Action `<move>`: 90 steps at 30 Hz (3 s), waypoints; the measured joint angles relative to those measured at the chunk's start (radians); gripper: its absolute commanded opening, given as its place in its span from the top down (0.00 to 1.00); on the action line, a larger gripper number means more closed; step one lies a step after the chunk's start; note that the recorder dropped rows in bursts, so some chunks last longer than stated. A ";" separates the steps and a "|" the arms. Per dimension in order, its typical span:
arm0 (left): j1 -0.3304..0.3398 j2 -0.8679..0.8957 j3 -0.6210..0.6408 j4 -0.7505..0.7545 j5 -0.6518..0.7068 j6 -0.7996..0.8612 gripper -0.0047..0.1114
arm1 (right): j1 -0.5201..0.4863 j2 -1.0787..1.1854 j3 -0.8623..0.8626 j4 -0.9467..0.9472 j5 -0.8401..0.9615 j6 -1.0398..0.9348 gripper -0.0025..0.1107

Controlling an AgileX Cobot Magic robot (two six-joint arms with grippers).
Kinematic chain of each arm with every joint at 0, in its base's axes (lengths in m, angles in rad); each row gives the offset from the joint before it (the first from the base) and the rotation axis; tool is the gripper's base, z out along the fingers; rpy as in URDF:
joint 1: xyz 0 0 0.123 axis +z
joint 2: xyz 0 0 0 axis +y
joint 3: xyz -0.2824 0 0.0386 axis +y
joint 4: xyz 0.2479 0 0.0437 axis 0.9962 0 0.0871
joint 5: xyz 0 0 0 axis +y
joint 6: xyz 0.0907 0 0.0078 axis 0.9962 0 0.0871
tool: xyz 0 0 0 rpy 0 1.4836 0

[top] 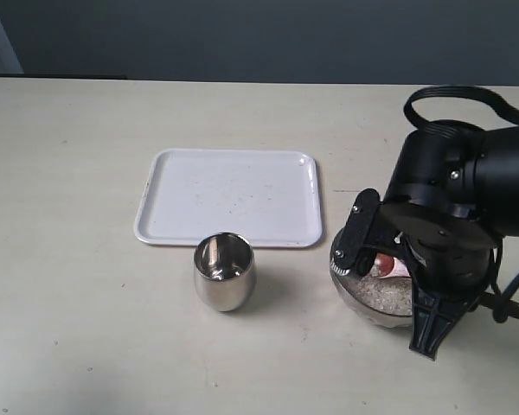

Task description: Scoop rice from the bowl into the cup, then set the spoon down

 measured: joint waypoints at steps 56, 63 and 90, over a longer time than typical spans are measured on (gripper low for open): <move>0.000 0.000 0.000 0.000 0.000 0.000 0.96 | -0.028 -0.055 -0.054 0.060 -0.014 0.045 0.98; 0.000 0.000 0.000 0.000 0.000 0.000 0.96 | -0.028 -0.055 -0.118 0.092 -0.014 0.045 0.98; 0.000 0.000 0.000 0.000 0.000 0.000 0.96 | 0.110 0.138 -0.329 0.182 -0.032 -0.026 0.98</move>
